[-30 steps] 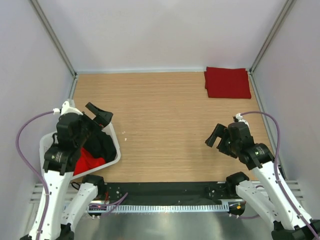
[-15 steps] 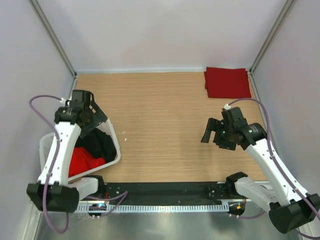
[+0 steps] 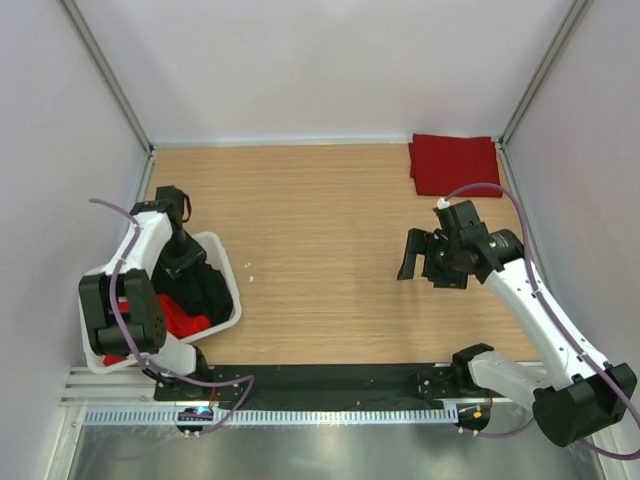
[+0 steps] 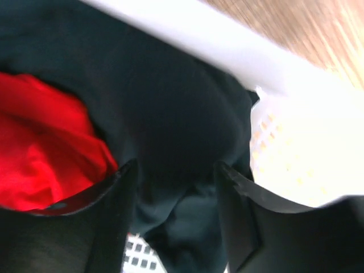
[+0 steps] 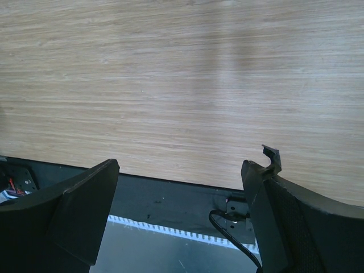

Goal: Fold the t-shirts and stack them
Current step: Grab the tshirt from the pile, then move the tshirt to the center of the board

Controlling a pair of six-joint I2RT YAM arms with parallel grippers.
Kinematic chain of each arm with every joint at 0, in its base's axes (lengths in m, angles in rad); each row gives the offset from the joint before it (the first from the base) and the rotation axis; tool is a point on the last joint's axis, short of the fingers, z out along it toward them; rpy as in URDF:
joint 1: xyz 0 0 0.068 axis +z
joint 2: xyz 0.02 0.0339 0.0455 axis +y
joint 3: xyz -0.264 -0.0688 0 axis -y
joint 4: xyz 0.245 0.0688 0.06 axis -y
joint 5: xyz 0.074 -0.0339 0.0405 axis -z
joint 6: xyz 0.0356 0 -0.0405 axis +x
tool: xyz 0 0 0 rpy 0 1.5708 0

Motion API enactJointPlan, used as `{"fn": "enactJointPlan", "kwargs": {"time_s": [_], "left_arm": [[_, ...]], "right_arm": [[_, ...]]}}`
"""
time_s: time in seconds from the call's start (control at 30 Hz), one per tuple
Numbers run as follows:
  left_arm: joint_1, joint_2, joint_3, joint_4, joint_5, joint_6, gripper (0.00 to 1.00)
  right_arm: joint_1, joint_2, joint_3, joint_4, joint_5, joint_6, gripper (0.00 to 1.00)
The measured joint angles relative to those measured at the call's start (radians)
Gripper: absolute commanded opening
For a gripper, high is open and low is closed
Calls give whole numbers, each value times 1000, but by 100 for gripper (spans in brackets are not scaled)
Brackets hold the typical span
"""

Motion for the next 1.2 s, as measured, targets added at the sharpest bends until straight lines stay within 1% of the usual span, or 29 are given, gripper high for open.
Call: {"fn": "enactJointPlan", "kwargs": {"time_s": [0.03,0.07,0.13,0.17,0.2,0.27,0.37,0.43,0.5,0.57,0.6,0.67,0.7,0.77,0.83,0.87,0.93,0.97,1.0,1.07,1.13,1.2], "left_arm": [[0,23,0,8,5,-2,45],[1,43,0,14,10,-2,30],[0,69,0,23,17,-3,16],[1,71,0,22,17,0,2],[1,69,4,14,15,-3,0],[2,42,35,-23,10,-3,0],[2,-72,122,-100,-2,-24,0],[2,-185,230,-142,-2,-42,0],[0,-286,374,-166,-1,-64,0],[0,-391,520,-140,22,-92,0],[0,-437,560,-105,39,-107,0],[0,-520,616,-15,117,-143,1],[0,-540,645,9,154,-164,0],[0,-541,735,88,274,-217,0],[-6,-496,810,199,402,-285,1],[-31,-465,829,256,454,-320,1],[-107,-399,843,323,523,-354,1],[-196,-354,838,348,529,-370,0],[-261,-318,827,359,534,-379,0],[-412,-232,774,376,551,-398,0],[-539,-136,698,377,543,-398,34],[-616,-59,594,365,537,-393,68]], "right_arm": [[0,0,1,0,0,-2,97],[0,1,2,0,0,-5,97],[0,2,3,0,0,-9,97],[0,2,3,0,0,-11,97],[0,2,3,0,0,-12,97],[0,3,5,-1,0,-15,97],[0,3,16,-3,-6,-16,97],[0,3,24,-2,-15,-17,97],[0,2,29,-2,-23,-17,97],[0,3,35,-3,-31,-17,96],[0,3,39,-4,-33,-18,97],[0,3,51,-6,-39,-18,97],[0,2,57,-6,-40,-17,96],[0,2,70,-7,-42,-16,96],[0,2,82,-7,-42,-12,96],[0,1,89,-7,-41,-10,96],[0,-3,98,-7,-40,-6,96],[0,-8,100,-6,-39,-3,96],[0,-14,101,-6,-36,-1,96],[0,-29,101,-8,-30,1,96],[0,-43,106,-16,-16,0,96],[0,-45,123,-36,3,-1,96]]}}
